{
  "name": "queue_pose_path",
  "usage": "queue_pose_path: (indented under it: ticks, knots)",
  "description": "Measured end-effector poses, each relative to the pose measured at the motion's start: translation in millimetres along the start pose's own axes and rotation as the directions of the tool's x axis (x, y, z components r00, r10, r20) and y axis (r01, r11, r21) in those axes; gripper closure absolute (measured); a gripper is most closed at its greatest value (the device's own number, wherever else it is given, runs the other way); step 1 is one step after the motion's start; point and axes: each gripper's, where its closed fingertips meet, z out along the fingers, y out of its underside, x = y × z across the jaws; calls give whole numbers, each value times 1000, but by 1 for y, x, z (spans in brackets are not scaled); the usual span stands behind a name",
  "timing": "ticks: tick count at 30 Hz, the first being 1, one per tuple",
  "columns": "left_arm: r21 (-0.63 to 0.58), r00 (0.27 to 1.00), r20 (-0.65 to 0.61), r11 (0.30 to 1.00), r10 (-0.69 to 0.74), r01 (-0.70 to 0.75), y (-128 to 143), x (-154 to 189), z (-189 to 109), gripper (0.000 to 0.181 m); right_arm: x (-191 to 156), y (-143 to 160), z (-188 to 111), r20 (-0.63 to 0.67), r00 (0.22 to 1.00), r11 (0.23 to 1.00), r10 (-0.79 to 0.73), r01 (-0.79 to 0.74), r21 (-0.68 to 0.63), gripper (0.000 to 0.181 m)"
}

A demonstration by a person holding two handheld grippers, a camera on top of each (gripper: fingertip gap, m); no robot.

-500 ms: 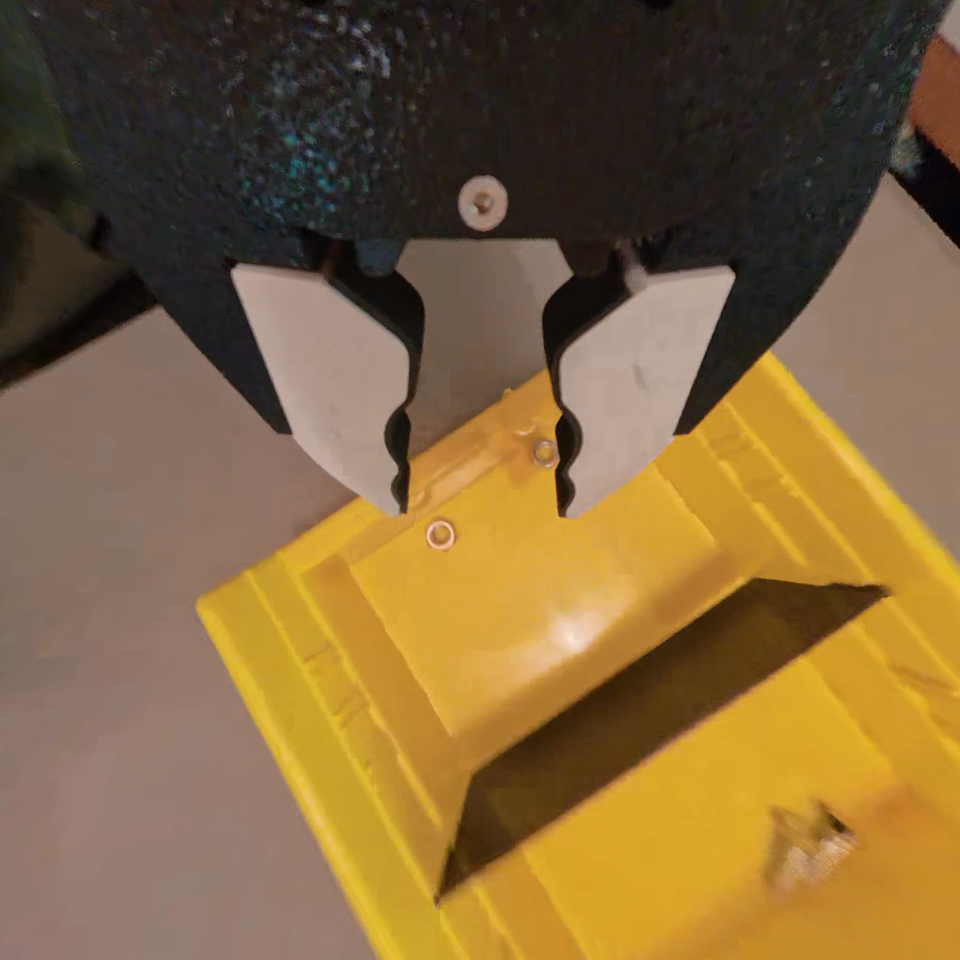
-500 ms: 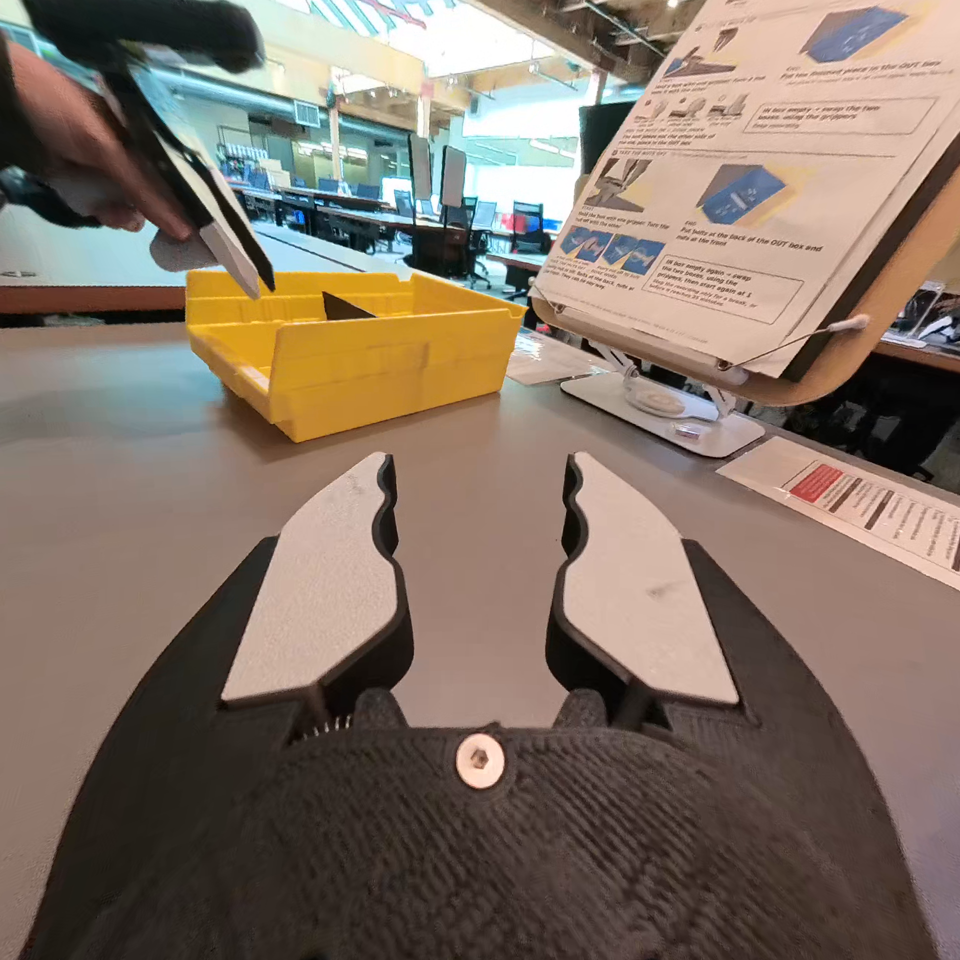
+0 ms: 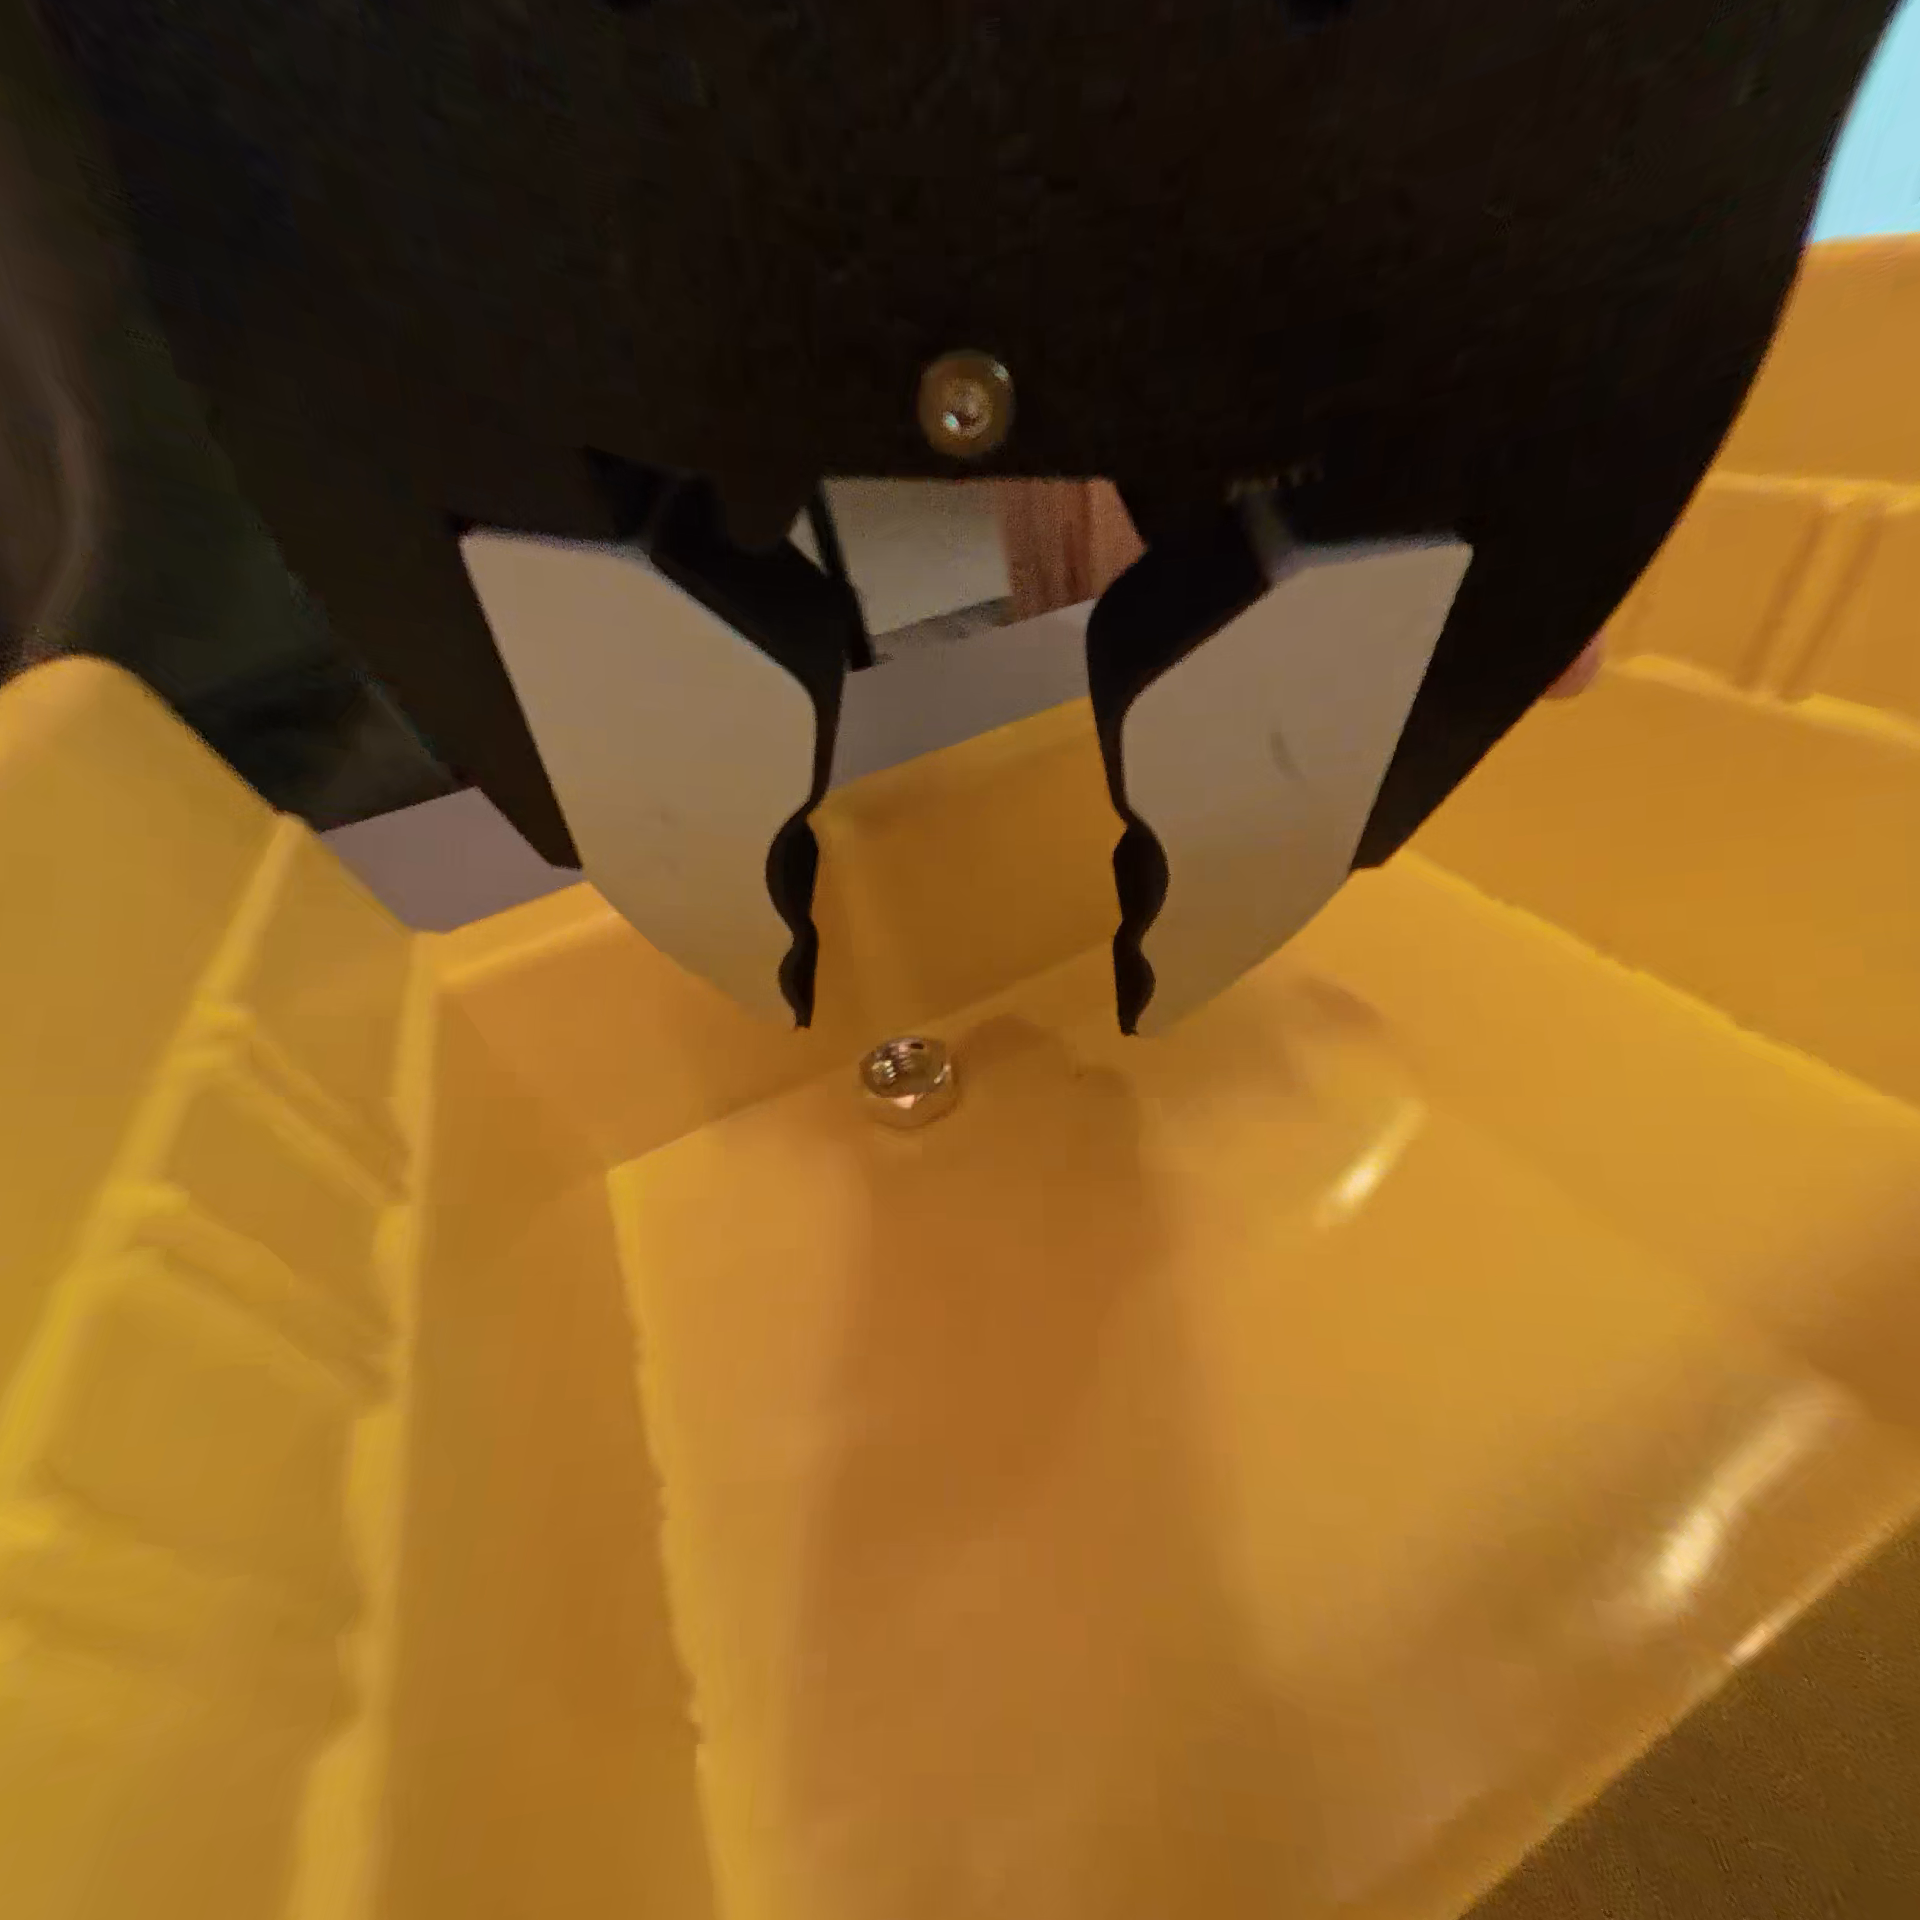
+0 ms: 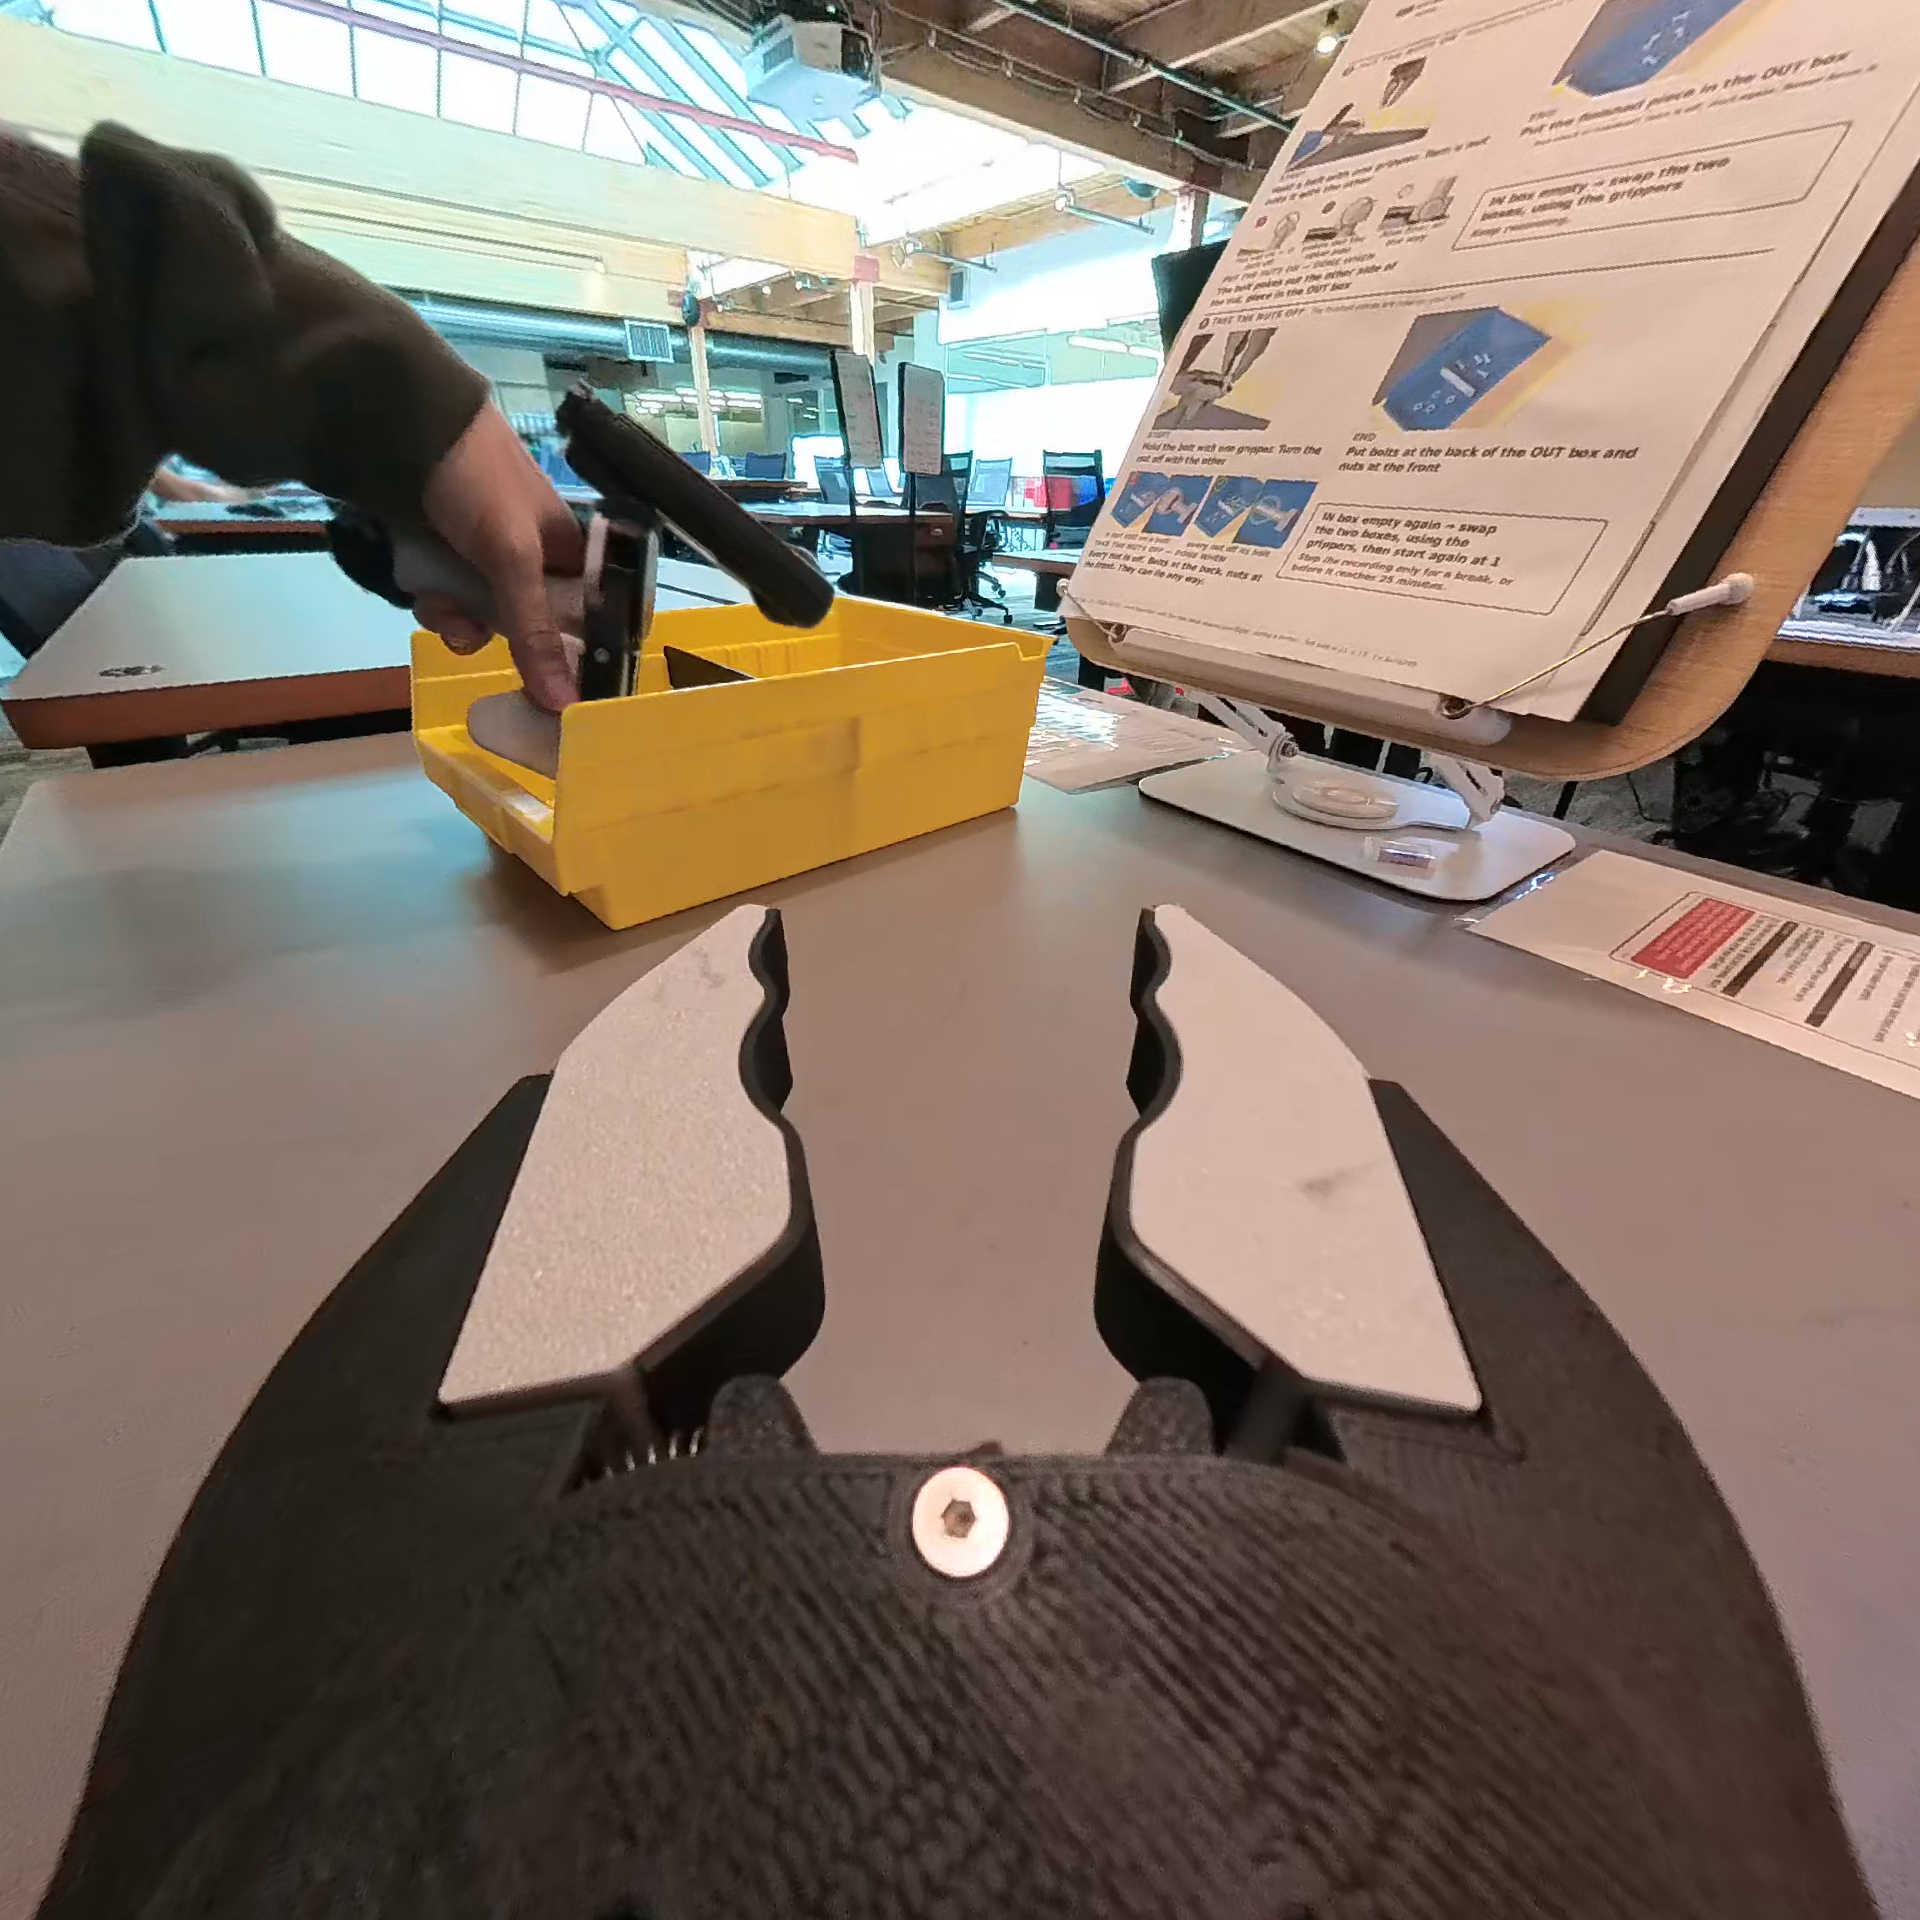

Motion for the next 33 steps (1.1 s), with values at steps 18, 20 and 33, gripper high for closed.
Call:
queue_pose_path:
  ticks: [18, 20, 33]
  knots:
    - [2, 992, 34, 993, -120, 120, -11, 11, 12, 164, -3, 0, -2, -5, 999, 999, -39, 39, -6, 118]
    - [33, 996, 34, 996, -78, 77, -12, 10, 11, 164, -2, 0, -2, -7, 999, 999, -40, 40, -4, 118]
    - [631, 788, 445, 475, 425, -613, -8, 77, -99, 164, -27, -6, 0, 195, 954, 972, 229, -236, 14, 110]
